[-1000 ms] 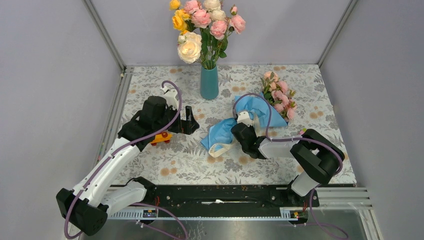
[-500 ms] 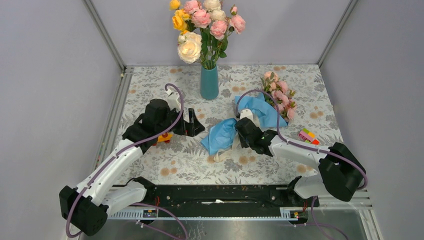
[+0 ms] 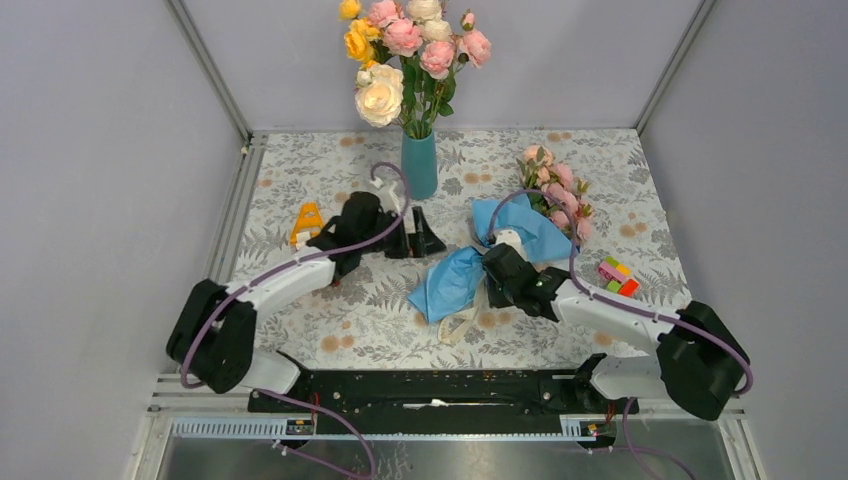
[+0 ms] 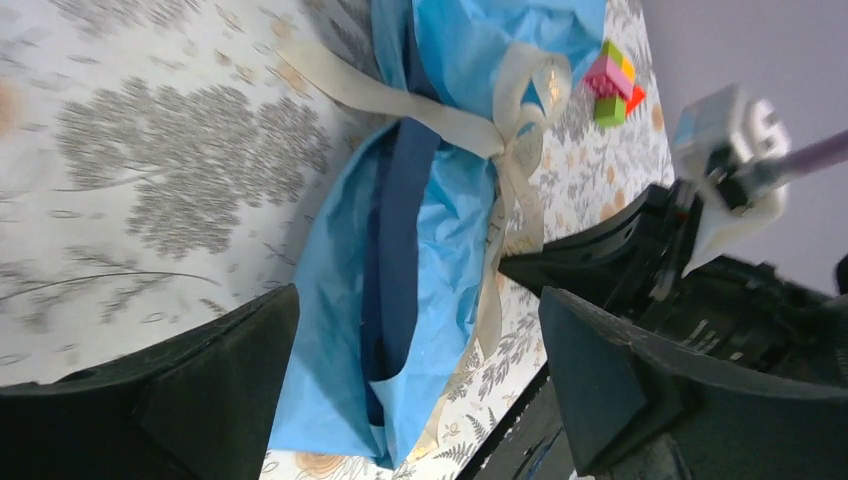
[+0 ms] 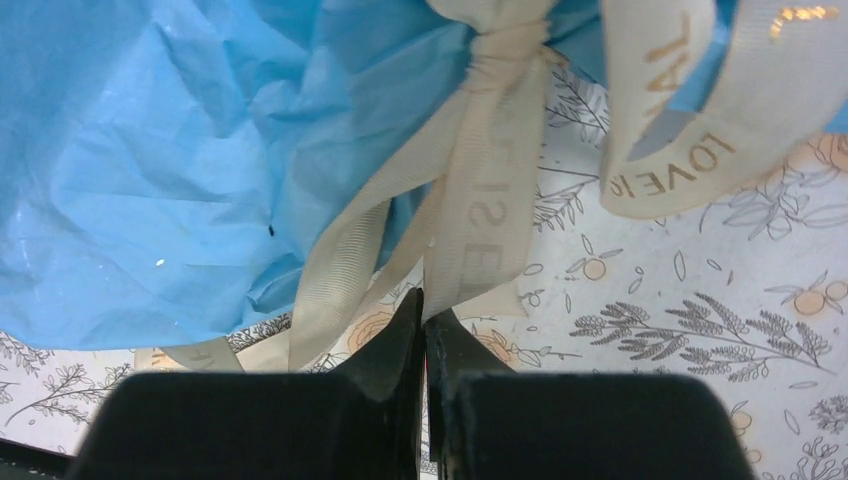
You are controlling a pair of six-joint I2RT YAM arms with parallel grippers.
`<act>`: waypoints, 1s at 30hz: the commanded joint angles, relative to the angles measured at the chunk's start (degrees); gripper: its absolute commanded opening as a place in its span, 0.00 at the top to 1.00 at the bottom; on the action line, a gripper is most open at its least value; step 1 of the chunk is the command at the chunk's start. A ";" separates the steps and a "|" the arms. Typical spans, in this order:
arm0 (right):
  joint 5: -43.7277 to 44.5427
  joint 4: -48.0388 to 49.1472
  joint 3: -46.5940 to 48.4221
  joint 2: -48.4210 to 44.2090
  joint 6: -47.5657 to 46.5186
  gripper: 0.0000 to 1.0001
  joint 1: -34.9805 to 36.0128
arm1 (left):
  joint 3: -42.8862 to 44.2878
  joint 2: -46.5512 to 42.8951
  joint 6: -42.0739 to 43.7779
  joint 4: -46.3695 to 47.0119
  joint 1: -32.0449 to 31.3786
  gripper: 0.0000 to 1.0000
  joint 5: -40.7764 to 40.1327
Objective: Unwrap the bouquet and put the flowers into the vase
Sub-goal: Untie the ribbon from the wrapping paper.
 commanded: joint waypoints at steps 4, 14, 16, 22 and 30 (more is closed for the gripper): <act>3.96 -1.68 -4.62 -7.91 8.79 1.00 -4.34 | 0.34 6.15 -2.31 9.04 -10.13 0.05 -3.19; 6.80 -3.27 -5.81 -12.43 8.89 1.00 -6.65 | -4.65 8.10 -8.81 17.09 -20.65 0.06 -2.29; 7.49 -3.38 -5.99 -13.11 8.93 1.00 -6.72 | -5.63 7.57 -9.67 17.46 -21.80 0.06 -1.49; 7.80 -3.45 -7.09 -14.99 9.19 1.00 -6.67 | -3.61 0.69 0.01 4.10 -21.83 0.03 -10.23; 10.50 -4.37 -9.32 -17.62 11.35 1.00 -6.65 | 5.47 4.26 11.92 3.20 -21.81 0.03 -12.62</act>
